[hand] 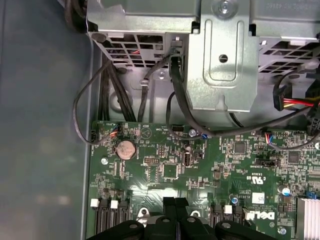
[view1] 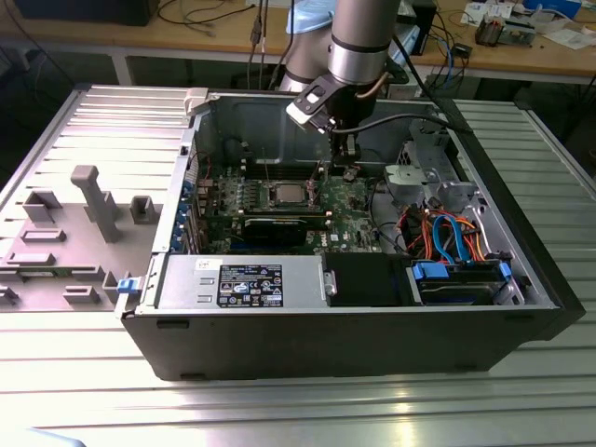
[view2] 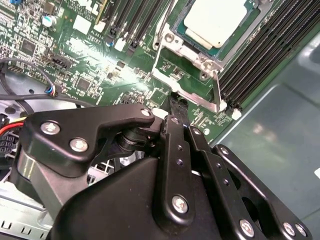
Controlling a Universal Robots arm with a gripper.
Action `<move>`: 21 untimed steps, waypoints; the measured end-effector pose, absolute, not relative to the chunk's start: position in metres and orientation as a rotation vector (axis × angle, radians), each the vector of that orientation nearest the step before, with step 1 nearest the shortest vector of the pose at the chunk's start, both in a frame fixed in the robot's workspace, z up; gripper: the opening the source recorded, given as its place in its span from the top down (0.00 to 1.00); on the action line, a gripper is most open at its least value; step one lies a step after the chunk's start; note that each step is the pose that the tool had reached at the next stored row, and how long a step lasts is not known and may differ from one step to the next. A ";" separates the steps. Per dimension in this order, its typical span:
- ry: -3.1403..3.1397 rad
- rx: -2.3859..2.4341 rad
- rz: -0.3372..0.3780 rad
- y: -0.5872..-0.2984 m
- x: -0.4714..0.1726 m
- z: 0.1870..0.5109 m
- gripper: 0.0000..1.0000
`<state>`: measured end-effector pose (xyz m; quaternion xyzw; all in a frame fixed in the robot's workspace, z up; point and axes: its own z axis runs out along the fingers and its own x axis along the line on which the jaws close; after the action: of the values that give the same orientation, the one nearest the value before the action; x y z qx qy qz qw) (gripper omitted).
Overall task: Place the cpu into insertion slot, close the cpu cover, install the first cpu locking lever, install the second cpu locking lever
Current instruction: 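Close the cpu cover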
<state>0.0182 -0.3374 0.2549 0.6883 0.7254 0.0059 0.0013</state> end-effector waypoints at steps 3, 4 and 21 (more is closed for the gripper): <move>2.277 2.160 0.019 -0.337 0.016 0.255 0.89; 2.277 2.160 0.019 -0.337 0.016 0.255 0.89; 2.277 2.160 0.019 -0.337 0.009 0.255 0.89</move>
<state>0.0090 -0.3374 0.2549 0.6882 0.7255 0.0060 0.0013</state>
